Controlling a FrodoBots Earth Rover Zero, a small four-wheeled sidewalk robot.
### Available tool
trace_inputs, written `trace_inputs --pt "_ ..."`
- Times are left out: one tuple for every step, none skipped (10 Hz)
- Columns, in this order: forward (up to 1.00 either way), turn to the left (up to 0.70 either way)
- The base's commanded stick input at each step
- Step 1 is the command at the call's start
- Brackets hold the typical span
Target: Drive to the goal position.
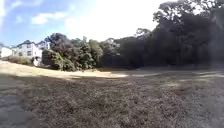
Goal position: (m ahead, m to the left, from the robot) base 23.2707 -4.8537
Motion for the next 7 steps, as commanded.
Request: trace_inputs --pt "0.70 0.00" --pt "0.70 0.00" --pt "0.70 0.00" --pt "0.70 0.00" --pt "0.70 0.00" --pt "0.70 0.00" --pt "0.70 0.14"
